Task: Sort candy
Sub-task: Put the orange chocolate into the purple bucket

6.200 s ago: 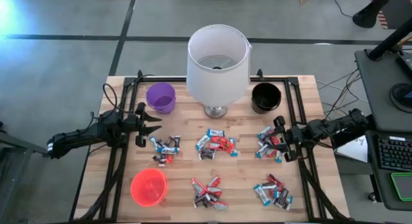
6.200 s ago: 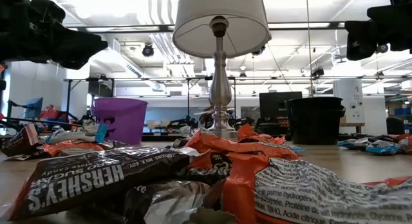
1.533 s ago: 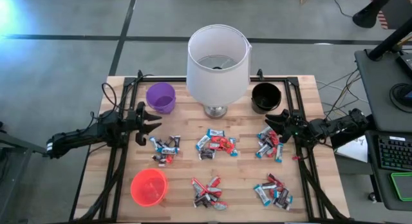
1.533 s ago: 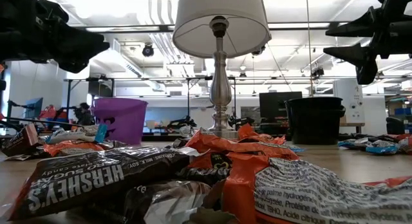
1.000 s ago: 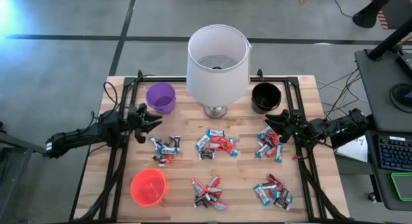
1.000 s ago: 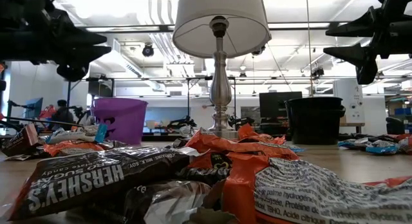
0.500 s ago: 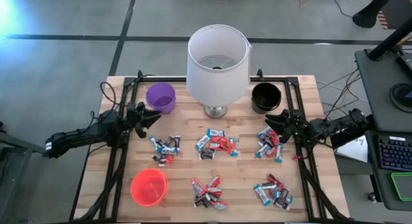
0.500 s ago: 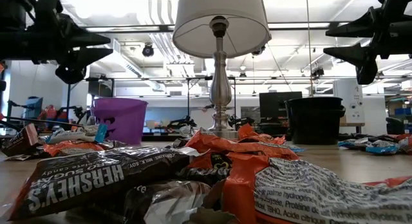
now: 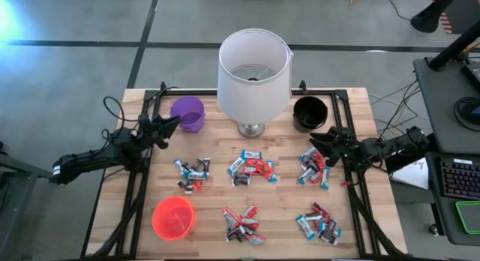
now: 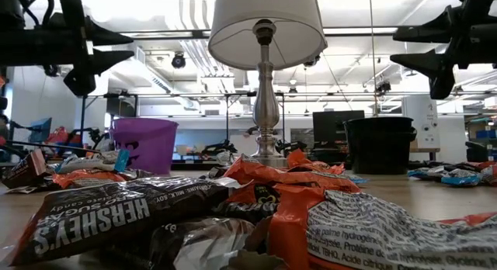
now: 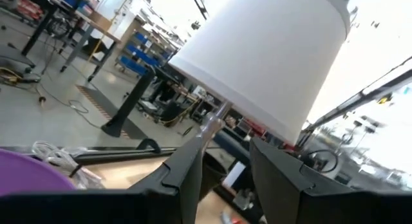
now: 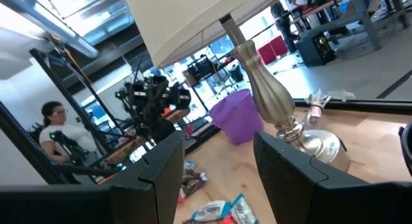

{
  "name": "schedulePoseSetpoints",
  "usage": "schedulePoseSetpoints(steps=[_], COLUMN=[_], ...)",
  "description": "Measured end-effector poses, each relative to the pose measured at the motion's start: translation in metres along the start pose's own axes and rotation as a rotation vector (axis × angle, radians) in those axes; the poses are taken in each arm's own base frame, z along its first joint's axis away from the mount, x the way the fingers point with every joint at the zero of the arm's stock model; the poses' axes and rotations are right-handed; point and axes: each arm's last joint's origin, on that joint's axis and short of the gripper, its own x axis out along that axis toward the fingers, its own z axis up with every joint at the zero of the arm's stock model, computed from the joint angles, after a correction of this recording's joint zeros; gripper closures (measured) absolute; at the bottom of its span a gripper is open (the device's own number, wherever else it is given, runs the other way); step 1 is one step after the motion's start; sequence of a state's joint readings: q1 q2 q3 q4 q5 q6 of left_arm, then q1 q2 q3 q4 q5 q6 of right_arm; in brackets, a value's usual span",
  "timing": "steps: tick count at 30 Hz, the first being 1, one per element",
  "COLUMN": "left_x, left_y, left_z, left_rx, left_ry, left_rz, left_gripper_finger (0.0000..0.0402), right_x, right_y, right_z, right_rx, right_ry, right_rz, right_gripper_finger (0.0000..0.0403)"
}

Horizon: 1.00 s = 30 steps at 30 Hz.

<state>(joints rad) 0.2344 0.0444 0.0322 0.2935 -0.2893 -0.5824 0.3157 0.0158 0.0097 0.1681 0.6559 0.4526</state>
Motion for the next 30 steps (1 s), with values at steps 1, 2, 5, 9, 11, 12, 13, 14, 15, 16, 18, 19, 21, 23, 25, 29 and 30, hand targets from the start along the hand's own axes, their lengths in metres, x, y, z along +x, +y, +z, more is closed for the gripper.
schedulePoseSetpoints(steps=[1,2,5,9,11,12,13,14,15,16,18,19,21,23,25,29,30], left_x=[0.000,0.000,0.001,0.003,0.005,0.006,0.007,0.009,0.010,0.012,0.016,0.018,0.022,0.028,0.034,0.046,0.049], left_y=[0.000,-0.001,-0.006,-0.018,-0.025,-0.028,-0.032,-0.036,-0.039,-0.042,-0.048,-0.051,-0.056,-0.062,-0.067,-0.074,-0.075], left_z=[0.000,0.001,0.008,0.024,0.034,0.039,0.044,0.049,0.053,0.057,0.064,0.066,0.071,0.077,0.082,0.088,0.089], left_rx=[-0.012,-0.016,-0.022,0.015,0.057,0.081,0.102,0.120,0.137,0.153,0.184,0.196,0.215,0.237,0.269,0.343,0.358], left_ry=[-0.004,-0.006,-0.022,-0.038,-0.037,-0.030,-0.020,-0.007,0.011,0.036,0.098,0.135,0.203,0.251,0.289,0.344,0.359], left_rz=[-0.003,-0.004,-0.015,-0.038,-0.041,-0.040,-0.034,-0.026,-0.016,-0.002,0.032,0.053,0.090,0.116,0.139,0.191,0.197], left_gripper_finger=[0.0287,0.0287,0.0287,0.0287,0.0287,0.0287,0.0287,0.0287,0.0287,0.0287,0.0287,0.0287,0.0287,0.0287,0.0287,0.0287,0.0287], right_x=[0.000,0.000,0.000,0.000,0.000,0.000,0.001,0.002,0.002,0.003,0.006,0.007,0.011,0.014,0.018,0.025,0.027], right_y=[0.000,0.000,0.001,0.003,0.007,0.008,0.010,0.012,0.013,0.015,0.020,0.022,0.025,0.029,0.034,0.046,0.049], right_z=[0.000,0.001,0.003,0.007,0.014,0.016,0.019,0.021,0.023,0.025,0.030,0.032,0.032,0.035,0.041,0.053,0.056], right_rx=[0.002,0.004,0.036,0.070,0.072,0.066,0.056,0.043,0.034,0.025,0.011,-0.001,-0.038,-0.066,-0.105,-0.179,-0.187], right_ry=[-0.003,-0.005,-0.023,-0.036,-0.048,-0.051,-0.052,-0.049,-0.043,-0.039,-0.033,-0.018,0.027,0.039,0.033,0.037,0.037], right_rz=[0.001,0.002,0.011,0.017,0.023,0.024,0.024,0.024,0.021,0.019,0.021,0.015,-0.004,-0.029,-0.058,-0.067,-0.067], right_gripper_finger=[0.0225,0.0225,0.0225,0.0225,0.0225,0.0225,0.0225,0.0225,0.0225,0.0225,0.0225,0.0225,0.0225,0.0225,0.0225,0.0225,0.0225])
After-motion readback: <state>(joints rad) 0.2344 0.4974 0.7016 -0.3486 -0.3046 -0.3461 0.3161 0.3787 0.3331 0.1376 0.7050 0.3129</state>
